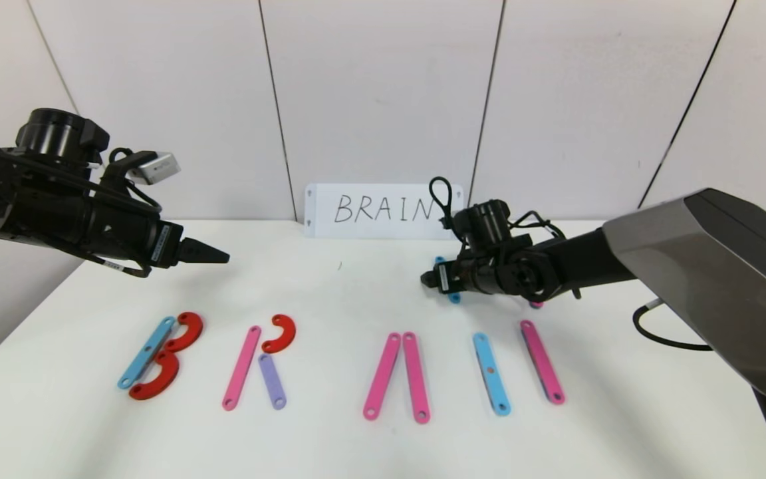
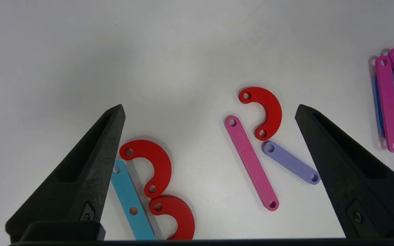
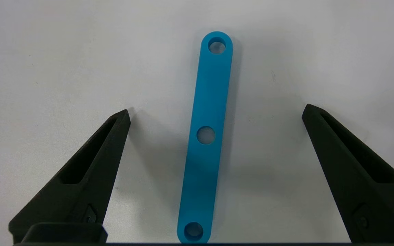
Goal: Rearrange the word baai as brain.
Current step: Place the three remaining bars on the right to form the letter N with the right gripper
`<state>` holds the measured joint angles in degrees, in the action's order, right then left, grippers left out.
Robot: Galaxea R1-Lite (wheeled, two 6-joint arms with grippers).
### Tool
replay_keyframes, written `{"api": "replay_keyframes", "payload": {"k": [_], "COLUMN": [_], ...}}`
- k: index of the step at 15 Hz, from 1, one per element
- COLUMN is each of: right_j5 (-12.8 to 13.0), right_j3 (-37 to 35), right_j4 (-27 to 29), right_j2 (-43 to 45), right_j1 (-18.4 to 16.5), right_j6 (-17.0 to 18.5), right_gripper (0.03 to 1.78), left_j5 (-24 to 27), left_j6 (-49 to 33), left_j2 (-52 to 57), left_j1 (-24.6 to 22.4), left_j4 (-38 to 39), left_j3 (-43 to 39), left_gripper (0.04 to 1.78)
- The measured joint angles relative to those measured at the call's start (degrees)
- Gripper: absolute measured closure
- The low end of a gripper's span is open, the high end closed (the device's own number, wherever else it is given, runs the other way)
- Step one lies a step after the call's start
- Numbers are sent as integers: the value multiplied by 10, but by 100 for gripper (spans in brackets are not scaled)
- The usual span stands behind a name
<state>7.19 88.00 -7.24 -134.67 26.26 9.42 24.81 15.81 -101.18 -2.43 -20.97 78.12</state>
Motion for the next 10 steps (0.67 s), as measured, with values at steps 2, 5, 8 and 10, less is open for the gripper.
{"api": "replay_keyframes", "payload": {"k": [2,5,8,10], "right_j5": [3,5,5,5], "right_j3": [0,-1,-1,-1], "right_j4": [-1,-1,-1,-1], "right_j2": [-1,-2,-2,-2], "right_j1": [0,2,1,2], "right_j6": [0,-1,0,0], "right_gripper": [10,33,79,116], "left_j5": [0,0,0,0], "left_j6": [0,0,0,0], "left_j2": [0,0,0,0], "left_j1": [0,0,0,0], "left_j4": [0,0,0,0], "left_j3": [0,0,0,0], "left_gripper": [8,8,8,8]}}
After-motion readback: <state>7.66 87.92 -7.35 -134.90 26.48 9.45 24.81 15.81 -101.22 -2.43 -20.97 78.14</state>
